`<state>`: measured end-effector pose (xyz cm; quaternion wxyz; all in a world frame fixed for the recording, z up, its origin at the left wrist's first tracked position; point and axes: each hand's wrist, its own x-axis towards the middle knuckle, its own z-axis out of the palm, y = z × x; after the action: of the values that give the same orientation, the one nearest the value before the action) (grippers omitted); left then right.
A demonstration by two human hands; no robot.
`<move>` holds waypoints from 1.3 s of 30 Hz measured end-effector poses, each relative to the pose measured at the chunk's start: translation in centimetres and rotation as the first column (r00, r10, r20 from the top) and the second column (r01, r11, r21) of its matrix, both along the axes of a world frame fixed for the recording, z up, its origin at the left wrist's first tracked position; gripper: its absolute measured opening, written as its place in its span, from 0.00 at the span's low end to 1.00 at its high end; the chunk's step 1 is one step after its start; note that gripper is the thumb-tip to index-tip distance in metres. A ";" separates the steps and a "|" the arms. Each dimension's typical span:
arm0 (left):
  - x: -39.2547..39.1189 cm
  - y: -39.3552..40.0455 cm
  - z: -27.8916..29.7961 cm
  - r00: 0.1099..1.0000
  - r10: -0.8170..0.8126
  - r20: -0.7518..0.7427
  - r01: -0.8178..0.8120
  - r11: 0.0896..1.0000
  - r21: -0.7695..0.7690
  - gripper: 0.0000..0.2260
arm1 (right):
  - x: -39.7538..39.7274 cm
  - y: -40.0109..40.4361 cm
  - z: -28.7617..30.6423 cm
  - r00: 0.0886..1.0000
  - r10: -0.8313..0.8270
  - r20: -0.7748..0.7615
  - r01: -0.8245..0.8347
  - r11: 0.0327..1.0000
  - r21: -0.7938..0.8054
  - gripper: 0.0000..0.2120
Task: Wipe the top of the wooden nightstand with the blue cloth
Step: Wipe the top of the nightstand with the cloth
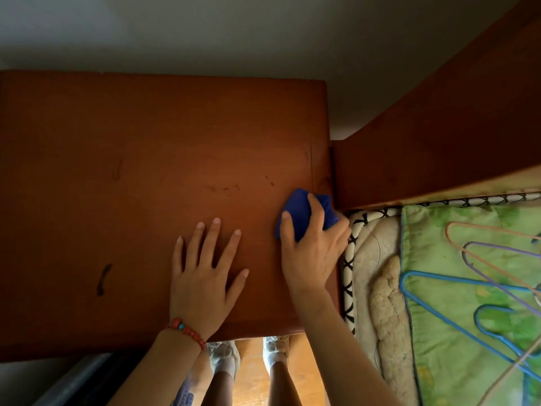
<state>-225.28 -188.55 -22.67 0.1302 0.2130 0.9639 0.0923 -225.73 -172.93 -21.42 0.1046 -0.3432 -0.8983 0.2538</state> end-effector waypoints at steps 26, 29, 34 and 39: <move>-8.4 -0.4 -0.1 1.000 0.017 -0.023 -0.017 1.000 0.002 0.28 | -6.1 0.0 -0.3 0.996 -0.083 0.042 0.079 0.994 0.080 0.25; -8.4 -0.4 -0.4 1.000 0.023 -0.019 -0.023 1.000 0.002 0.28 | -11.9 1.6 -0.5 0.995 -0.094 0.030 0.093 0.995 0.018 0.26; -8.4 -0.4 -0.2 1.000 0.017 0.005 -0.017 1.000 -0.012 0.28 | -13.8 2.6 -0.7 0.997 -0.072 0.007 0.072 0.997 0.018 0.26; -9.1 0.6 0.9 1.000 -0.004 0.011 0.003 0.999 0.043 0.29 | -12.7 2.2 -0.8 0.995 -0.091 0.029 0.091 0.996 0.008 0.25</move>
<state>-234.42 -187.92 -21.80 0.1312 0.2170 0.9606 0.1137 -238.47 -170.68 -22.17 0.1038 -0.3871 -0.8840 0.2408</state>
